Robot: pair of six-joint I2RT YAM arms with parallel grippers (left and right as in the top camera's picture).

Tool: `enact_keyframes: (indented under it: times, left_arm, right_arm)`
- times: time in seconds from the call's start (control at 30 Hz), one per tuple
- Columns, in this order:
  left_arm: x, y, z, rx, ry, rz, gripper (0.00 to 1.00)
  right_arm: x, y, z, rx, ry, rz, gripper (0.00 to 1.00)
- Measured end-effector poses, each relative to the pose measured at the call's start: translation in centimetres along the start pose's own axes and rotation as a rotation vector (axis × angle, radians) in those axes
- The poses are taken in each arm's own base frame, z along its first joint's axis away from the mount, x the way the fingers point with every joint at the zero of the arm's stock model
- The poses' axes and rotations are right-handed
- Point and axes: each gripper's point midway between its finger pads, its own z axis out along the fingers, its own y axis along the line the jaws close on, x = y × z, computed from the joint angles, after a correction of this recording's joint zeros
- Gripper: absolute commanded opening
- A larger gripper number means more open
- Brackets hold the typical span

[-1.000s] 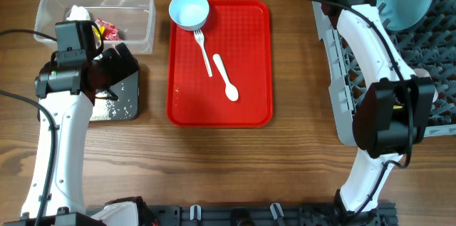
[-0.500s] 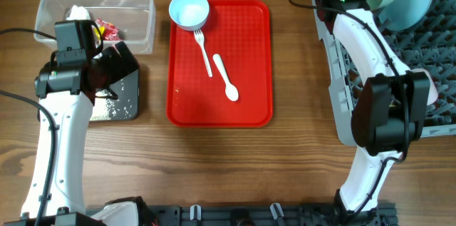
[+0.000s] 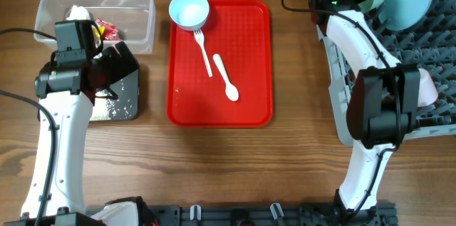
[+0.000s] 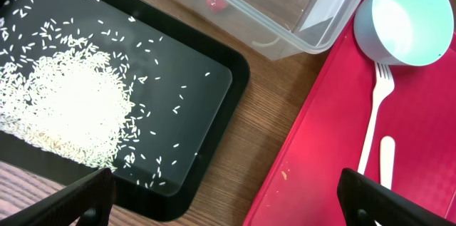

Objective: Sort waste into correct bins and load items into the dishwasher rack
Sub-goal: 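Carry the mint-green bowl to the rack and set it beside the plate, then release the bowl and reach the right gripper to the light-blue bowl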

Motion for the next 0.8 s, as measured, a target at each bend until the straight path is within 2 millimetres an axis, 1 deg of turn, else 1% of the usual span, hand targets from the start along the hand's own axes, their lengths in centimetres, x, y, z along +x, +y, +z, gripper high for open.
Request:
enact_keyframes:
  times: [0.13, 0.17, 0.2, 0.23, 0.27, 0.3, 0.33, 0.4, 0.53, 0.63, 0.7, 0.8]
  left_arm:
    - [0.0, 0.0, 0.0, 0.0, 0.0, 0.0, 1.0]
    - [0.0, 0.0, 0.0, 0.0, 0.0, 0.0, 1.0]
    - [0.0, 0.0, 0.0, 0.0, 0.0, 0.0, 1.0]
    - [0.0, 0.0, 0.0, 0.0, 0.0, 0.0, 1.0]
    - [0.0, 0.0, 0.0, 0.0, 0.0, 0.0, 1.0]
    - [0.0, 0.0, 0.0, 0.0, 0.001, 0.0, 1.0]
    - [0.0, 0.0, 0.0, 0.0, 0.0, 0.0, 1.0]
    - [0.0, 0.0, 0.0, 0.0, 0.0, 0.0, 1.0]
    - [0.0, 0.0, 0.0, 0.0, 0.0, 0.0, 1.0]
    - [0.0, 0.0, 0.0, 0.0, -0.001, 0.0, 1.0]
    - [0.0, 0.0, 0.0, 0.0, 0.0, 0.0, 1.0]
    - [-0.1, 0.0, 0.0, 0.001, -0.003, 0.0, 1.0]
  right_arm:
    - [-0.2, 0.1, 0.0, 0.002, -0.005, 0.008, 0.06]
    - [-0.1, 0.1, 0.0, 0.001, -0.005, 0.008, 0.14]
    - [-0.2, 0.1, 0.0, 0.0, -0.006, 0.007, 0.24]
    - [-0.2, 0.1, 0.0, -0.001, -0.007, 0.013, 0.41]
    - [-0.2, 0.2, -0.1, -0.004, -0.009, 0.005, 0.54]
    - [-0.2, 0.3, 0.0, -0.005, -0.009, 0.007, 0.58]
    - [-0.3, 0.4, -0.1, -0.006, -0.011, 0.011, 0.6]
    - [-0.4, 0.6, -0.3, -0.009, -0.014, 0.002, 0.62]
    - [-1.1, 1.1, -1.4, -0.017, -0.038, 0.001, 0.66]
    - [-2.3, 1.3, -2.5, -0.013, -0.074, 0.032, 0.72]
    - [-3.1, 0.9, -3.2, 0.011, -0.094, 0.077, 0.74]
    - [-4.1, -0.4, -4.0, 0.063, -0.118, 0.158, 0.78]
